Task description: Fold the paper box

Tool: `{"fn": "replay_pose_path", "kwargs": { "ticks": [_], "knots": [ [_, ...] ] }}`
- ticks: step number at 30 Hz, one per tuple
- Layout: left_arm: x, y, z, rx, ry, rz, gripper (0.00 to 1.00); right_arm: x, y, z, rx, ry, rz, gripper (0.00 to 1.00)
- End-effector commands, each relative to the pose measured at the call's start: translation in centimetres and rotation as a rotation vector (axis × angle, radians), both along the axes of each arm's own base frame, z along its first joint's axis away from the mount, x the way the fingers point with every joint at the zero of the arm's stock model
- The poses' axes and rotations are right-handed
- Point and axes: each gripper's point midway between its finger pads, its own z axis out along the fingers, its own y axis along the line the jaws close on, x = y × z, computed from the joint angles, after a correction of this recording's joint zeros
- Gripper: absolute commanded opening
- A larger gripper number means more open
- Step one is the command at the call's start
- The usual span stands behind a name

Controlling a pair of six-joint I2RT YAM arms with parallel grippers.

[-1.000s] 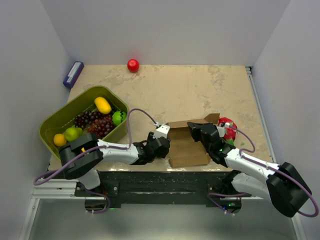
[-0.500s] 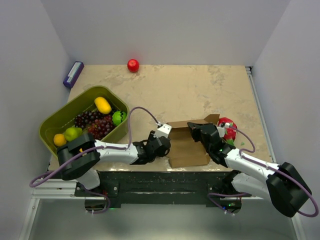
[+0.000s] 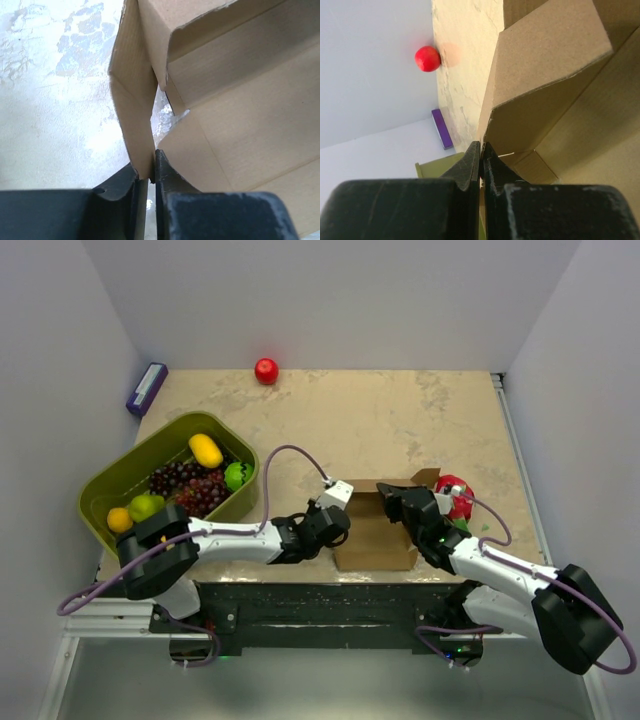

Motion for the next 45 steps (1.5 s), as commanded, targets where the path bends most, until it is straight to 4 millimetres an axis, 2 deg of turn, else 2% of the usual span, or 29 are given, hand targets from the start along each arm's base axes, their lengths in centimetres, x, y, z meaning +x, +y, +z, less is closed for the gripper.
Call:
{"fn": "replay_pose_path", "kwargs": {
  "ticks": [1,9,14,18,23,24,26,27,29,30,32,33,35,36,37,39,40,41,42,43,45],
  "knots": [
    [1.3,-1.9,2.3,-0.013,-0.06,0.011,0.11,0.2,-0.2,-0.1,-0.026,-0.01,-0.014,0.0],
    [1.2,-3.5,1.9,0.003,-0.039,-0.016,0.1,0.2,-0.2,-0.4,-0.033,-0.004,-0.012,0.0],
    [0.5,-4.3,0.6,-0.028,0.013,-0.032,0.1,0.2,-0.1,-0.5,-0.035,-0.001,-0.01,0.0],
    [-1.0,-4.3,-1.3,-0.054,0.076,-0.067,0.12,0.2,-0.3,-0.6,-0.038,0.001,-0.016,0.0],
    [-2.3,-4.3,-2.1,-0.123,0.116,-0.096,0.26,0.0,-0.6,-0.6,-0.034,-0.002,-0.026,0.0],
    [-2.6,-4.6,-1.6,-0.15,0.124,-0.116,0.32,0.0,-0.6,-0.6,-0.035,-0.003,-0.027,0.0],
    [-3.0,-4.7,-1.6,-0.183,0.131,-0.134,0.38,-0.1,-0.9,-0.6,-0.045,0.0,-0.032,0.0],
    [-3.4,-5.0,-1.1,-0.208,0.138,-0.155,0.43,-0.1,-0.9,-0.6,-0.047,-0.001,-0.034,0.0],
    [-3.7,-5.0,-0.8,-0.233,0.136,-0.17,0.49,-0.1,-1.0,-0.5,-0.046,-0.004,-0.037,0.0],
    [-3.8,-5.2,0.2,-0.265,0.129,-0.179,0.57,-0.1,-1.1,-0.4,-0.047,-0.006,-0.038,0.0],
    [-3.8,-5.2,1.2,-0.283,0.12,-0.185,0.63,-0.2,-1.0,-0.5,-0.047,-0.004,-0.035,0.0],
    [-3.8,-5.3,2.7,-0.317,0.106,-0.194,0.69,-0.2,-1.1,-0.5,-0.05,-0.003,-0.036,0.0],
    [-4.0,-5.2,4.2,-0.336,0.096,-0.207,0.75,-0.2,-1.2,-0.4,-0.048,-0.006,-0.037,0.0],
    [-4.1,-5.2,6.0,-0.377,0.079,-0.218,0.79,-0.2,-1.1,-0.2,-0.048,-0.009,-0.037,0.0],
    [-4.1,-4.8,6.6,-0.378,0.078,-0.216,0.81,-0.2,-1.2,-0.2,-0.049,-0.008,-0.038,0.0],
    [-3.9,-4.6,9.1,-0.425,0.059,-0.216,0.83,-0.2,-1.2,-0.2,-0.05,-0.01,-0.039,0.0],
    [-3.3,-3.8,9.3,-0.419,0.066,-0.193,0.83,-0.3,-1.1,-0.2,-0.049,-0.009,-0.035,0.0],
    [-2.8,-3.8,10.4,-0.44,0.063,-0.184,0.83,-0.3,-1.2,-0.2,-0.05,-0.009,-0.037,0.0],
    [-2.7,-3.4,10.6,-0.445,0.085,-0.183,0.83,-0.3,-1.2,-0.3,-0.05,-0.008,-0.036,0.0],
    [-1.3,-2.3,10.7,-0.452,0.095,-0.142,0.83,-0.3,-1.1,-0.2,-0.049,-0.009,-0.033,0.0],
    [-0.1,-1.9,11.2,-0.484,0.11,-0.132,0.82,-0.3,-1.2,-0.2,-0.049,-0.01,-0.036,0.0]
  ]
}}
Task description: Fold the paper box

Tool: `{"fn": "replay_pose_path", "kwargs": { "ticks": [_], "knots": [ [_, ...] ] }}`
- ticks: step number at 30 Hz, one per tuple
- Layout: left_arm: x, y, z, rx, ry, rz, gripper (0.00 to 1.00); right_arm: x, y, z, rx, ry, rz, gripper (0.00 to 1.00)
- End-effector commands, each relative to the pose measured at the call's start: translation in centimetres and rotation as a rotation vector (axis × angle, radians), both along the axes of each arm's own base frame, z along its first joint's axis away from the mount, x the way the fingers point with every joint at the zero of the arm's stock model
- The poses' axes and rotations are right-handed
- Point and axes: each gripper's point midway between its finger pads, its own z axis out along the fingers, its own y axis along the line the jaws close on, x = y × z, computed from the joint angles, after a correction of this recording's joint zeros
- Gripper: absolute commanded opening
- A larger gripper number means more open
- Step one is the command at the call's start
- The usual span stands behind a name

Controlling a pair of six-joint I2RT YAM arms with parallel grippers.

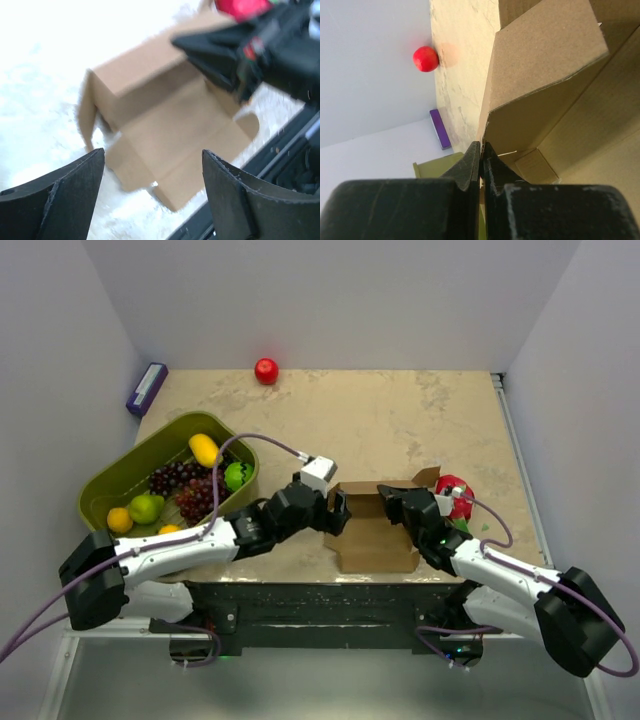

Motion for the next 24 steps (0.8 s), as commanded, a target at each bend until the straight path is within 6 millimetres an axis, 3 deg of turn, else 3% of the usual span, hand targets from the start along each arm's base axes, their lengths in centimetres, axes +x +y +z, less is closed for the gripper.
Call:
{"fn": "replay_pose_path", "kwargs": {
  "ticks": [1,6,10,11,19,24],
  "knots": [
    [3.5,1.9,1.7,-0.047,0.048,0.071,0.81,-0.1,-0.8,-0.1,-0.039,-0.01,-0.026,0.0],
    [6.2,1.5,2.0,-0.051,0.054,0.095,0.8,-0.1,-0.8,-0.2,-0.045,-0.007,-0.026,0.0],
    [8.3,0.9,1.0,-0.024,0.095,0.108,0.82,-0.1,-0.8,-0.1,-0.045,-0.011,-0.021,0.0],
    [8.4,0.6,0.0,-0.012,0.118,0.097,0.82,-0.1,-0.8,-0.2,-0.046,-0.011,-0.023,0.0],
    [8.8,-0.6,-1.5,-0.013,0.16,0.083,0.81,-0.1,-0.9,-0.3,-0.051,-0.011,-0.026,0.0],
    [8.2,-1.0,-2.6,-0.024,0.196,0.057,0.71,-0.1,-1.0,-0.5,-0.061,-0.006,-0.028,0.0]
  ]
}}
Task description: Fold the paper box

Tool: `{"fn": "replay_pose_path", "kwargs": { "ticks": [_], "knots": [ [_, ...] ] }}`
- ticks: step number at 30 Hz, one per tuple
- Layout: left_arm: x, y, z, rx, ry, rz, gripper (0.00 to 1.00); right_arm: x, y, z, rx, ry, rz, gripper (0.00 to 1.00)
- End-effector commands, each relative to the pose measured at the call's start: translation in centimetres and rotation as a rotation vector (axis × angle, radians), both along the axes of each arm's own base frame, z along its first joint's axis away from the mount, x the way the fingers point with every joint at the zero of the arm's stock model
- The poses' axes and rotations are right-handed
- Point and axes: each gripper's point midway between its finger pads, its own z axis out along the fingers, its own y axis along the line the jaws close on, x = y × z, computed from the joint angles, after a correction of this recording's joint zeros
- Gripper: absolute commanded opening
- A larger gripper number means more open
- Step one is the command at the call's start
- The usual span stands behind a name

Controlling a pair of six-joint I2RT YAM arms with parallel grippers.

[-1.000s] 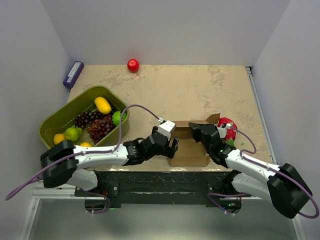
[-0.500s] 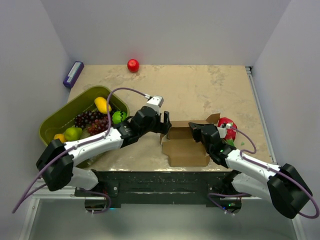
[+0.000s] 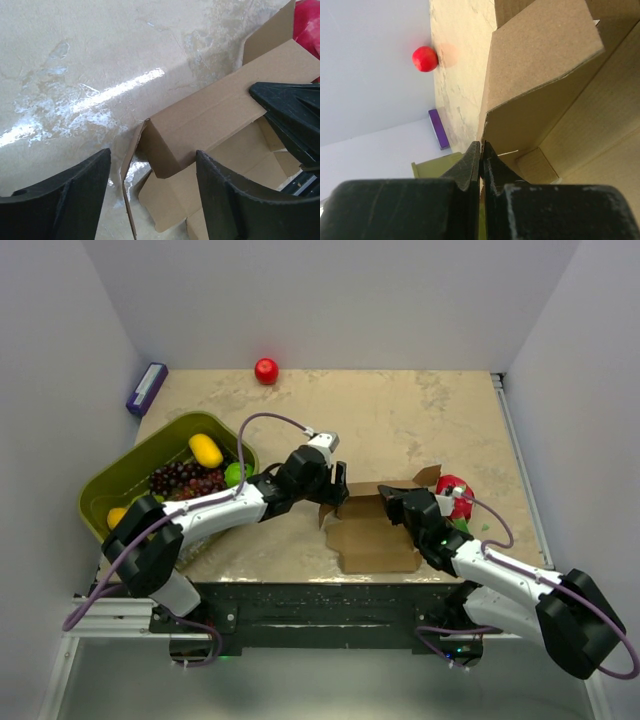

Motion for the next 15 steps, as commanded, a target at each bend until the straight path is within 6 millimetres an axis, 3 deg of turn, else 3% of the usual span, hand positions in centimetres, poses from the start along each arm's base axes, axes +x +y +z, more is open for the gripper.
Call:
{"fn": "replay_pose_path", "kwargs": {
  "ticks": [1,15],
  "knots": [
    [0.0,-1.6,1.3,-0.074,0.006,-0.035,0.68,0.1,-0.9,-0.7,-0.056,0.001,-0.032,0.0],
    [-0.9,-2.3,-0.6,-0.101,0.056,-0.074,0.45,-0.3,-1.1,-3.2,-0.093,0.045,-0.028,0.0]
  ]
}}
